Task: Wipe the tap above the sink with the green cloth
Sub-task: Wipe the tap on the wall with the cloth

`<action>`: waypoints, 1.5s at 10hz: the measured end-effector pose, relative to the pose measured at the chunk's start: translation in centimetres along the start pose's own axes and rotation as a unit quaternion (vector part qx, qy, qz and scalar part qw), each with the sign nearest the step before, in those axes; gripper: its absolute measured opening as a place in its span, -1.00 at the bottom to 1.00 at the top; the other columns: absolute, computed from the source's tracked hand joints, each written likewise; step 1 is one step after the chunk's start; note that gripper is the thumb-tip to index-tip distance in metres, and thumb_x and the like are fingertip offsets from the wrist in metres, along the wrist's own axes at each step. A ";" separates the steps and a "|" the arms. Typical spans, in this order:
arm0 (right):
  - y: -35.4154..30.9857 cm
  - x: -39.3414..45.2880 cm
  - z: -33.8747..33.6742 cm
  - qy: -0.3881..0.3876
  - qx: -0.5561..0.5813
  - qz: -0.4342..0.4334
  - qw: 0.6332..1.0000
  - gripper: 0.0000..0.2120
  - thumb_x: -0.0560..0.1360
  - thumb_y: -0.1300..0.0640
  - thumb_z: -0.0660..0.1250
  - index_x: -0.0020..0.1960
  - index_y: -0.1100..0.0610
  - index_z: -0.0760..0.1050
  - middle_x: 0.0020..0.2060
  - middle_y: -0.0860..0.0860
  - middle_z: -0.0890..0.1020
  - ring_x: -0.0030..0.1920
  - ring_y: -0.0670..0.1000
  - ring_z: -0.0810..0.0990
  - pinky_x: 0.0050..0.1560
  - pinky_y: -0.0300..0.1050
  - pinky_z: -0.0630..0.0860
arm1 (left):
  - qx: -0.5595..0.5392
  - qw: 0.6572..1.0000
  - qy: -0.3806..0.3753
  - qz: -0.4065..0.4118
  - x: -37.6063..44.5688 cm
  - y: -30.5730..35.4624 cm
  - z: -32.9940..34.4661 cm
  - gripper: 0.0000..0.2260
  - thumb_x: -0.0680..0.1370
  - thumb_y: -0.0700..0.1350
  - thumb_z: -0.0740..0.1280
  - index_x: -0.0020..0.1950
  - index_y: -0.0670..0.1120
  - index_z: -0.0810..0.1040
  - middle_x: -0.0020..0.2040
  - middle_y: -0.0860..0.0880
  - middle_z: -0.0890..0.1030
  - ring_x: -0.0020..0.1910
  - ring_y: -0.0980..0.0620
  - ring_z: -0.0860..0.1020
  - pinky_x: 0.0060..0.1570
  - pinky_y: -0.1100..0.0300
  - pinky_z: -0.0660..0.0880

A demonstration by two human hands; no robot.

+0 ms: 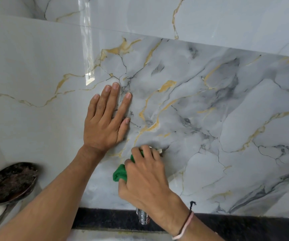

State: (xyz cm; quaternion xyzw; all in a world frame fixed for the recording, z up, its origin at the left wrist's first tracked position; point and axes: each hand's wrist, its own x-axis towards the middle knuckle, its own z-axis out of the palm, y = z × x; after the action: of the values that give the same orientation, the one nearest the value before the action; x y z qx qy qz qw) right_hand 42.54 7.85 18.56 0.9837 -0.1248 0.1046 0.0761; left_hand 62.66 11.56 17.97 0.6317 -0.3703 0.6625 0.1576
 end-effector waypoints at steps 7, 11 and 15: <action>-1.0 -2.0 2.2 0.098 0.109 0.121 0.982 -0.66 0.42 -0.08 0.33 0.04 0.11 0.68 0.20 0.05 0.63 0.28 0.15 0.52 0.33 0.22 0.52 | 0.002 1.000 0.012 0.000 0.2 0.2 -0.3 -0.46 0.68 0.04 0.04 0.65 -0.10 0.29 0.61 -0.26 0.28 0.60 -0.24 0.33 0.52 -0.17 0.36; -2.4 -5.3 5.7 0.205 0.157 0.104 0.960 -0.51 0.24 0.25 0.39 0.18 0.13 0.66 0.39 0.10 0.57 0.46 0.18 0.43 0.38 0.08 0.54 | 0.005 1.000 0.012 -0.003 0.2 0.2 -0.3 -0.43 0.65 0.03 0.09 0.66 -0.10 0.28 0.62 -0.24 0.26 0.61 -0.23 0.30 0.56 -0.15 0.31; 1.2 -13.8 9.5 0.002 0.847 0.314 0.429 -0.61 0.57 0.47 0.29 0.38 0.29 0.49 0.18 0.27 0.60 0.12 0.29 0.67 -0.28 -0.30 0.66 | -0.002 1.000 0.007 -0.007 0.0 0.1 -0.3 -0.43 0.65 0.03 0.10 0.66 -0.09 0.27 0.62 -0.23 0.25 0.62 -0.21 0.29 0.57 -0.14 0.31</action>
State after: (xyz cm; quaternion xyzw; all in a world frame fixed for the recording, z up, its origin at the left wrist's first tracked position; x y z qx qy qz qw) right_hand 30.96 8.20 6.47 0.4467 -0.2731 0.1764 -0.8335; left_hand 62.37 11.75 17.99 0.6295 -0.3662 0.6649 0.1662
